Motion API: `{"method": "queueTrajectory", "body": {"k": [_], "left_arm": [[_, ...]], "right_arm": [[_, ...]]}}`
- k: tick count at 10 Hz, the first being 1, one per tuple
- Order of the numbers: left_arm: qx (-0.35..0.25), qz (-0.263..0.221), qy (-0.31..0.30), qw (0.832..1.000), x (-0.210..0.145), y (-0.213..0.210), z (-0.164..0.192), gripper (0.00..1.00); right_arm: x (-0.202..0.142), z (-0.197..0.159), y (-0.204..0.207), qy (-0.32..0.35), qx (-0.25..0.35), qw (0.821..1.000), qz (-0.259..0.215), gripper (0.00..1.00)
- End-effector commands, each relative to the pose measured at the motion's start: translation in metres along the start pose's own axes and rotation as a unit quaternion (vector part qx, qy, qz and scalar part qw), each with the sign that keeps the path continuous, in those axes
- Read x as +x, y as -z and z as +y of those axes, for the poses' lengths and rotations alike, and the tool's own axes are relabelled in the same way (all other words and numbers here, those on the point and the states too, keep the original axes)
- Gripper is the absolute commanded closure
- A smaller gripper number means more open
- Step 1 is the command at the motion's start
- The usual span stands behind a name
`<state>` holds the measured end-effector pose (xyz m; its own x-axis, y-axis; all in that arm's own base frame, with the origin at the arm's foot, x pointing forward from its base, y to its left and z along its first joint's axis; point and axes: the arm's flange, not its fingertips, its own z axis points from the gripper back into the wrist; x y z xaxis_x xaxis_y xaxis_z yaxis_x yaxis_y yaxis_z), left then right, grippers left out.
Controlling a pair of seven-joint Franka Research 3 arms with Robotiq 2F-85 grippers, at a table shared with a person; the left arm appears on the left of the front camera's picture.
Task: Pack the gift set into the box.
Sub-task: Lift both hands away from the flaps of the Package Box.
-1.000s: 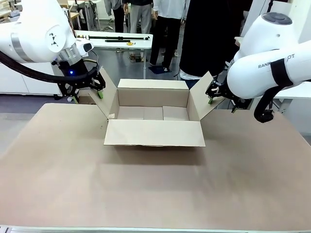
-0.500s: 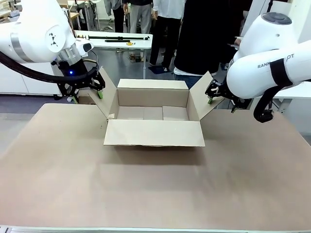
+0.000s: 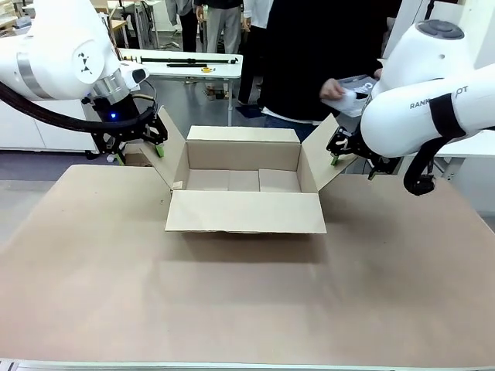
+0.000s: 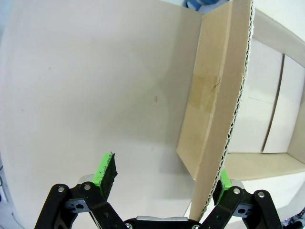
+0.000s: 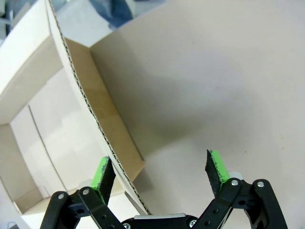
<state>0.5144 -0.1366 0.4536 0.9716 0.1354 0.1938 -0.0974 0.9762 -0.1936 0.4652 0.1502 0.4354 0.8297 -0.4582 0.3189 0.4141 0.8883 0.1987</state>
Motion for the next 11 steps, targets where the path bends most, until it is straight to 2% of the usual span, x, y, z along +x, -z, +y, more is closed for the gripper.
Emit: {"method": "queueTrajectory", "body": {"k": [1,11], "left_arm": [[0.009,-0.004,-0.005,1.000,-0.0001,-0.0012,-0.0006,0.00],[0.009,-0.004,-0.005,1.000,-0.0001,-0.0012,-0.0006,0.00]], "right_arm": [[0.0041,0.0053,-0.0001,0.004,-0.009,1.000,-0.005,0.00],[0.0041,0.0053,-0.0001,0.004,-0.009,1.000,-0.005,0.00]]}}
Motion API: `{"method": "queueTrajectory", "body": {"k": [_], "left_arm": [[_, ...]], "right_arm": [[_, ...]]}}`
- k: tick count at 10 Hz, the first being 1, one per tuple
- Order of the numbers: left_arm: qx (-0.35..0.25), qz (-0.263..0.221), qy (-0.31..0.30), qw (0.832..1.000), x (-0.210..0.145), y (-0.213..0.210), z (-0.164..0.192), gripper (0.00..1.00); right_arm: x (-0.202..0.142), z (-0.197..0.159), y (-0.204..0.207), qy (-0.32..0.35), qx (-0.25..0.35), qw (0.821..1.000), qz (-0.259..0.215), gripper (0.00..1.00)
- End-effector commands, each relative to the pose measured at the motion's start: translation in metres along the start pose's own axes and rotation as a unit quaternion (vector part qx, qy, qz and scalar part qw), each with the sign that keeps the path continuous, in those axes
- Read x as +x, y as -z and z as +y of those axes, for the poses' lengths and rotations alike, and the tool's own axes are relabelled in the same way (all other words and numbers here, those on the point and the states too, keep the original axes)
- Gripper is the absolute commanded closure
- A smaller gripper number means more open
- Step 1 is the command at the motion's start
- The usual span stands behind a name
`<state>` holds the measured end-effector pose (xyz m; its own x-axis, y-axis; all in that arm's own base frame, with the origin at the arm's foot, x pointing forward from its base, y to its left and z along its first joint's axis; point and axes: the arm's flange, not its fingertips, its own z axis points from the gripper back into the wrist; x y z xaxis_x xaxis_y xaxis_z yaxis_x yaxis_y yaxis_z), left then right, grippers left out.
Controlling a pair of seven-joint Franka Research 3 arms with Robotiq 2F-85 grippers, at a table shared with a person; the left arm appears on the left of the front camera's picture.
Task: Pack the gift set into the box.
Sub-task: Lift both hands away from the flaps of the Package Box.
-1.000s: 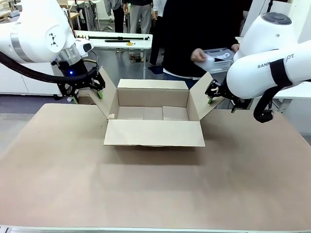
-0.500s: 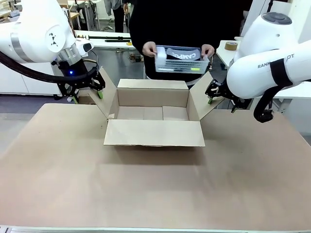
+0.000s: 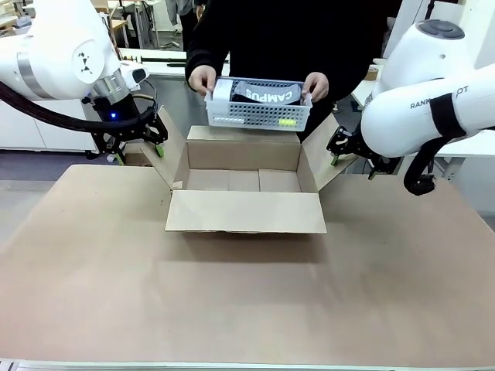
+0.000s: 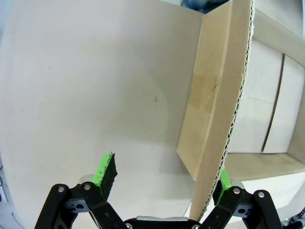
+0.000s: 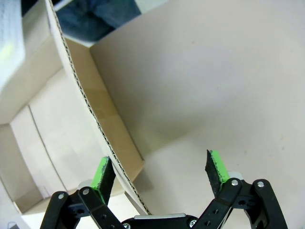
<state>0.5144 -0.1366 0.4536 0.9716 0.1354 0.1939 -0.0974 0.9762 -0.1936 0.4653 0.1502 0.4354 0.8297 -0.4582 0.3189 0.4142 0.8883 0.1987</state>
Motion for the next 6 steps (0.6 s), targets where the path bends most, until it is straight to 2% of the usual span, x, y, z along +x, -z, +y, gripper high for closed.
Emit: {"method": "queueTrajectory", "body": {"k": [1,6], "left_arm": [[0.009,-0.004,-0.005,1.000,-0.0001,-0.0012,-0.0006,0.00],[0.009,-0.004,-0.005,1.000,-0.0001,-0.0012,-0.0006,0.00]], "right_arm": [[0.0041,0.0053,-0.0001,0.004,-0.009,1.000,-0.005,0.00],[0.0041,0.0053,-0.0001,0.004,-0.009,1.000,-0.005,0.00]]}}
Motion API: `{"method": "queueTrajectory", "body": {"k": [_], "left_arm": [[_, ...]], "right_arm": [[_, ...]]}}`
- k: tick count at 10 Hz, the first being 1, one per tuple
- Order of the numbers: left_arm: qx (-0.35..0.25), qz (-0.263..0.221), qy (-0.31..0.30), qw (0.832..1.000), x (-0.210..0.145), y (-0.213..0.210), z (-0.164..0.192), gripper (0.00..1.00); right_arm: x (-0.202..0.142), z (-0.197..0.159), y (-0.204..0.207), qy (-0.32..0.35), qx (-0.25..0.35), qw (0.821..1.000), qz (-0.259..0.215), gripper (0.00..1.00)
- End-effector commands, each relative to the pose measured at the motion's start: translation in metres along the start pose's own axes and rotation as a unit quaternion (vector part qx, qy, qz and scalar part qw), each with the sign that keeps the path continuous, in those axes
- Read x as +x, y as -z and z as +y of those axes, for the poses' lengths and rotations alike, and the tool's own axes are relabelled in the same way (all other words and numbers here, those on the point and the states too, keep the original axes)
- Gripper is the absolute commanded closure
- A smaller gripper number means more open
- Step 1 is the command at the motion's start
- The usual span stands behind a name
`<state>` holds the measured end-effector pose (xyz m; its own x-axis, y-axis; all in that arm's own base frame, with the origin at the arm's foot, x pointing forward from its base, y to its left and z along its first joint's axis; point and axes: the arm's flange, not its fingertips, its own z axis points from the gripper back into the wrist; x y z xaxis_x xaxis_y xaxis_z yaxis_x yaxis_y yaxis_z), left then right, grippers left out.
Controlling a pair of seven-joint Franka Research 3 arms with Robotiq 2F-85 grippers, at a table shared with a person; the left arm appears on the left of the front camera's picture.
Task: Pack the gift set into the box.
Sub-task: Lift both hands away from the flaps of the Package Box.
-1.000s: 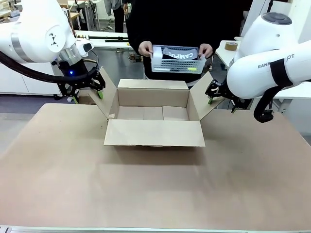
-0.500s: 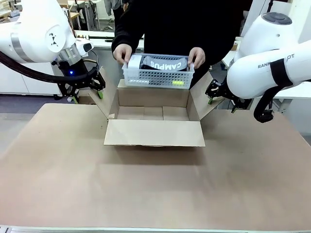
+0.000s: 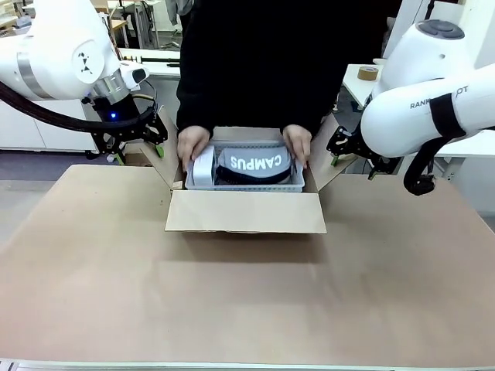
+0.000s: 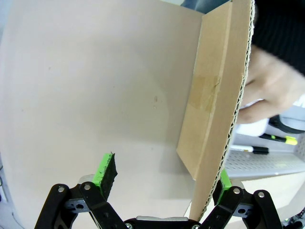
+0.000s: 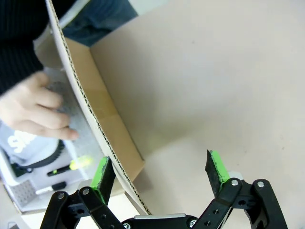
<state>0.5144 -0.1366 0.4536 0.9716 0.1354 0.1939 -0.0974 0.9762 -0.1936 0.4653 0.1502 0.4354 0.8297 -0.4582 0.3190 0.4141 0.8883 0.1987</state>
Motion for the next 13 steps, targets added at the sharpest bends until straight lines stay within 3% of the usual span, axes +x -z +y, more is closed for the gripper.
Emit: {"method": "queueTrajectory", "body": {"k": [1,13], "left_arm": [[0.009,-0.004,-0.005,1.000,-0.0001,-0.0012,-0.0006,0.00],[0.009,-0.004,-0.005,1.000,-0.0001,-0.0012,-0.0006,0.00]], "right_arm": [[0.0041,0.0053,-0.0001,0.004,-0.009,1.000,-0.005,0.00],[0.0041,0.0053,-0.0001,0.004,-0.009,1.000,-0.005,0.00]]}}
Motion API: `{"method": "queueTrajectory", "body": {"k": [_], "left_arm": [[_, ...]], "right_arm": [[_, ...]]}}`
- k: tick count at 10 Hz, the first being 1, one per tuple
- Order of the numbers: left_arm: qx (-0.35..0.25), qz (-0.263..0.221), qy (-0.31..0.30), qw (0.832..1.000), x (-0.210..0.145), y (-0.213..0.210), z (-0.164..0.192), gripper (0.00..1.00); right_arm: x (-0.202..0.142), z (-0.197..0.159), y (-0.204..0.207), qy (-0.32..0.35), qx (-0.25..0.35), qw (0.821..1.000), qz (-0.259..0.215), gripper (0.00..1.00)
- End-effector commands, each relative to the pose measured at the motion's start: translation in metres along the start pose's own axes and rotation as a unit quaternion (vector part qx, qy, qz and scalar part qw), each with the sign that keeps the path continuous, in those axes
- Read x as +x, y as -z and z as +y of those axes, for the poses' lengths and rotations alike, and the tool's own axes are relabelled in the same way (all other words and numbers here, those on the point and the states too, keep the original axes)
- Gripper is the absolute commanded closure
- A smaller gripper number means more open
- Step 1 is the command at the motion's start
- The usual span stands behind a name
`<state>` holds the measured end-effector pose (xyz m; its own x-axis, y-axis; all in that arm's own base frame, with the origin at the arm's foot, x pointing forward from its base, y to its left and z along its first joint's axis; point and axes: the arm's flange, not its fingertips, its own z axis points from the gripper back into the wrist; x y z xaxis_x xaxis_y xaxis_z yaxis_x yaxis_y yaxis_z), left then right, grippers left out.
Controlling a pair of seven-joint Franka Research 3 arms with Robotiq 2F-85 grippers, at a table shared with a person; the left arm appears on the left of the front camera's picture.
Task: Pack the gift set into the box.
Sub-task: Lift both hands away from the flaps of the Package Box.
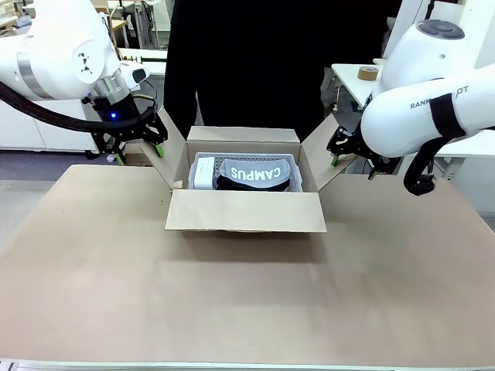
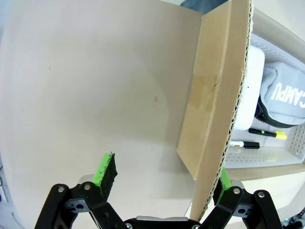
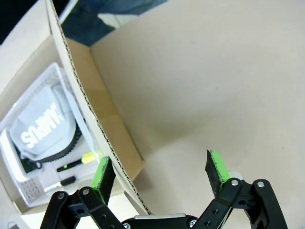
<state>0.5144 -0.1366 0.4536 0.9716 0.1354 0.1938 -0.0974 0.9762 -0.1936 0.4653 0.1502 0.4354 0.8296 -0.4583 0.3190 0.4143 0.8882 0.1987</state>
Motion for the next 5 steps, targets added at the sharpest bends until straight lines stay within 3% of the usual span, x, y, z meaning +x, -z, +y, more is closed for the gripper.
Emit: {"method": "queueTrajectory", "body": {"k": [1,5], "left_arm": [[0.009,-0.004,-0.005,1.000,-0.0001,-0.0012,-0.0006,0.00],[0.009,-0.004,-0.005,1.000,-0.0001,-0.0012,-0.0006,0.00]], "right_arm": [[0.0040,0.0054,-0.0001,0.004,-0.009,1.000,-0.005,0.00],[0.0040,0.0054,-0.0001,0.004,-0.009,1.000,-0.005,0.00]]}}
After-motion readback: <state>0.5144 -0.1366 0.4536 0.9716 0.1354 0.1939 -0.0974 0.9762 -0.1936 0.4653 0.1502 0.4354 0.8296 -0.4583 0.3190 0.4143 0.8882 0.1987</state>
